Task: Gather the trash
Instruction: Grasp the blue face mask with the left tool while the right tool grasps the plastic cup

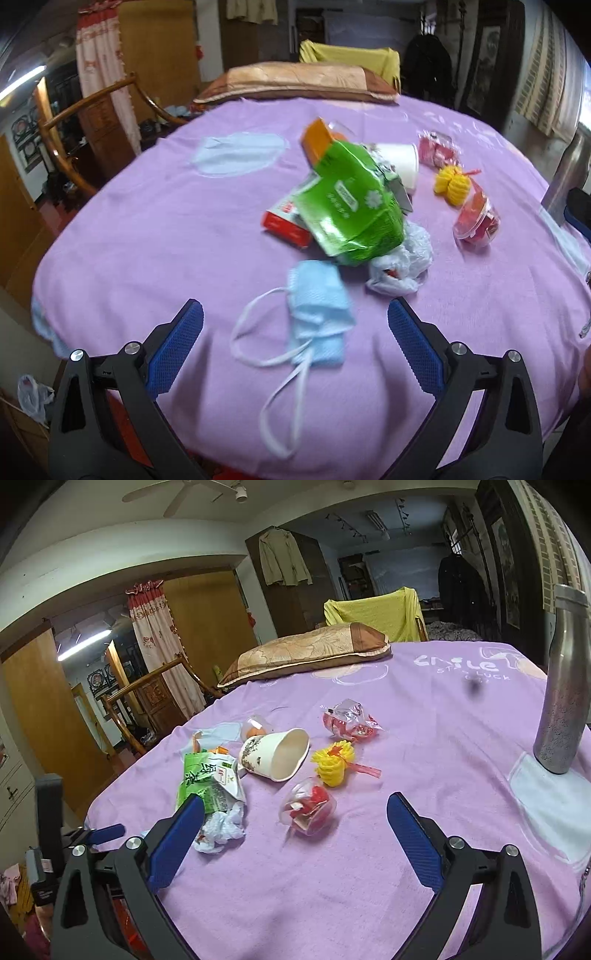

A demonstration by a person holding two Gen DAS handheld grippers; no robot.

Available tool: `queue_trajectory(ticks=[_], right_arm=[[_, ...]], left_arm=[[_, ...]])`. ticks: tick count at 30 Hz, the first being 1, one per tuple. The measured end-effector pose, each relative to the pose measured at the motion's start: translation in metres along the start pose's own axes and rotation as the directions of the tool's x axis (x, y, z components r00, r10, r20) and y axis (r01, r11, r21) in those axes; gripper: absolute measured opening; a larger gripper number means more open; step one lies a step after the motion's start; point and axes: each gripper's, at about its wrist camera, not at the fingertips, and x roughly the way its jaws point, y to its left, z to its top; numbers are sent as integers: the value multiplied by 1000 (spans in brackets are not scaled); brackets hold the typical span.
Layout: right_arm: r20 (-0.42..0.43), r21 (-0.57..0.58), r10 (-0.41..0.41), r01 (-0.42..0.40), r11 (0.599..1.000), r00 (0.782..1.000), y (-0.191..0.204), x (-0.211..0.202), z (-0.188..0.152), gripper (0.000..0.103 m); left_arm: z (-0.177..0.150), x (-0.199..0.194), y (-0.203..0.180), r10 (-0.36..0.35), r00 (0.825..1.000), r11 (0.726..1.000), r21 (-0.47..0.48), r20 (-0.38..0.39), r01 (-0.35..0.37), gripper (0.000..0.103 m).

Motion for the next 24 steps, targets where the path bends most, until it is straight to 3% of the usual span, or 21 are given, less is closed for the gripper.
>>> queue_trajectory(ticks=[8, 13, 16, 24], right_arm=[[-41, 4, 6, -5, 1000, 999, 0, 9, -3, 97], [-114, -46, -1, -5, 999, 993, 8, 23, 4, 97], [-174, -82, -24, 9, 997, 984, 9, 41, 14, 97], [-286, -26, -2, -6, 1000, 958, -3, 79, 11, 97]], left_arm=[[-1, 27, 15, 54, 996, 998, -40, -74, -57, 96], [-6, 29, 14, 107, 993, 994, 9, -44, -107, 96], [-8, 29, 16, 95, 995, 995, 13, -32, -94, 96], [-12, 26, 14, 105, 994, 994, 16, 10, -105, 96]])
